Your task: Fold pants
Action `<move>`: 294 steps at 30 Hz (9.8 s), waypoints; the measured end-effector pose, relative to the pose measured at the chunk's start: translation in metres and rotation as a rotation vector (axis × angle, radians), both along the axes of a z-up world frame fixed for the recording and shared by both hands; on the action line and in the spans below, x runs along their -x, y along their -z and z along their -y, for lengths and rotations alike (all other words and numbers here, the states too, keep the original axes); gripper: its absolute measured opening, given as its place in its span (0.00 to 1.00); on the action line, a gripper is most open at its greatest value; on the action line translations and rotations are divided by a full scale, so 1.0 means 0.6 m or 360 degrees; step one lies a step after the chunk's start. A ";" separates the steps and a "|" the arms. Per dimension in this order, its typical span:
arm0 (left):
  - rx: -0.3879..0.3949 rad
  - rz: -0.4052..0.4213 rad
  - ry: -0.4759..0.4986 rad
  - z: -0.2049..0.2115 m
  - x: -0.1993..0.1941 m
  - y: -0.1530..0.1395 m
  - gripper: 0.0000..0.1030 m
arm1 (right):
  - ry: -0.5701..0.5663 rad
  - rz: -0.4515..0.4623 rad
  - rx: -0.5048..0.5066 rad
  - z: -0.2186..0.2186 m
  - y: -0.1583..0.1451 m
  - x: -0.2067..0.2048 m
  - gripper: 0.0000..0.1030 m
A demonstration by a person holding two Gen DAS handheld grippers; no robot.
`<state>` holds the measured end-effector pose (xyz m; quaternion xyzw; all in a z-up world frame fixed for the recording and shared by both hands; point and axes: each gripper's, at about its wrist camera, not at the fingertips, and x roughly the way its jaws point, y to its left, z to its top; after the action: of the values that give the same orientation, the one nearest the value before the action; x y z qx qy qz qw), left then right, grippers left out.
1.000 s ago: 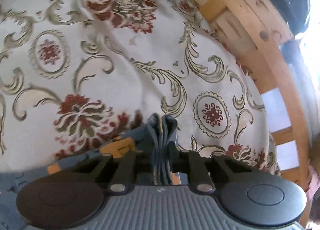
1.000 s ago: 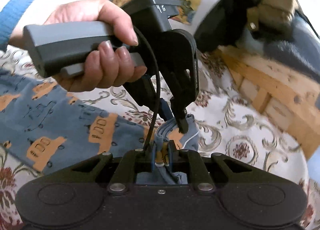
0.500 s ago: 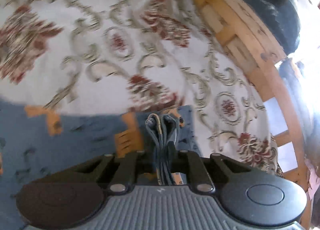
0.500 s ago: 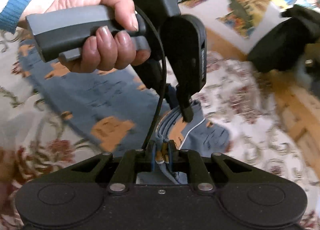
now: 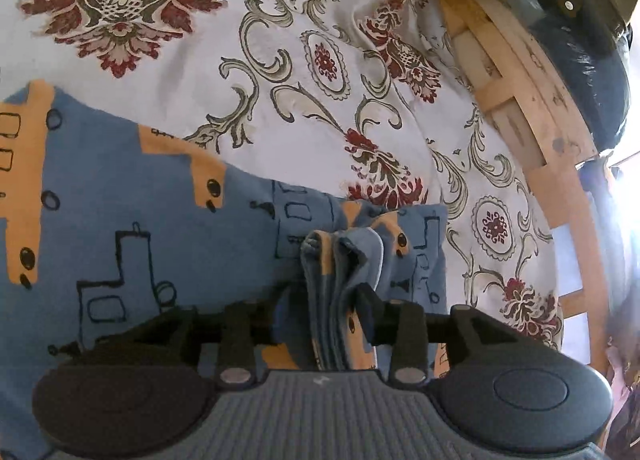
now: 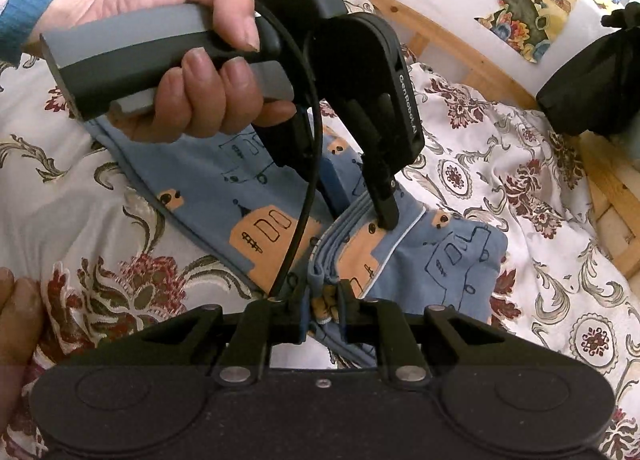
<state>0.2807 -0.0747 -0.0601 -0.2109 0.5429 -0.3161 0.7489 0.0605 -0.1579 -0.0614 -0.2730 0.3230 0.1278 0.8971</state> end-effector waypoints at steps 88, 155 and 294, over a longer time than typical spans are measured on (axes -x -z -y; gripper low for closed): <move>-0.0257 0.0613 -0.0412 -0.208 0.214 -0.085 0.71 | -0.0125 -0.0454 -0.0719 0.155 -0.067 -0.171 0.45; -0.0538 0.0539 -0.1847 -0.395 0.255 -0.057 0.66 | -0.0586 0.0327 -0.0089 -0.122 0.002 -0.104 0.99; -0.0582 0.1168 -0.0291 -0.079 0.195 -0.156 0.77 | -0.0181 -0.0033 -0.0481 0.133 -0.093 -0.119 0.24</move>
<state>0.1637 -0.0274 0.0332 0.0047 0.2664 -0.2010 0.9427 0.1318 -0.2379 -0.0054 -0.1514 0.2934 0.2284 0.9159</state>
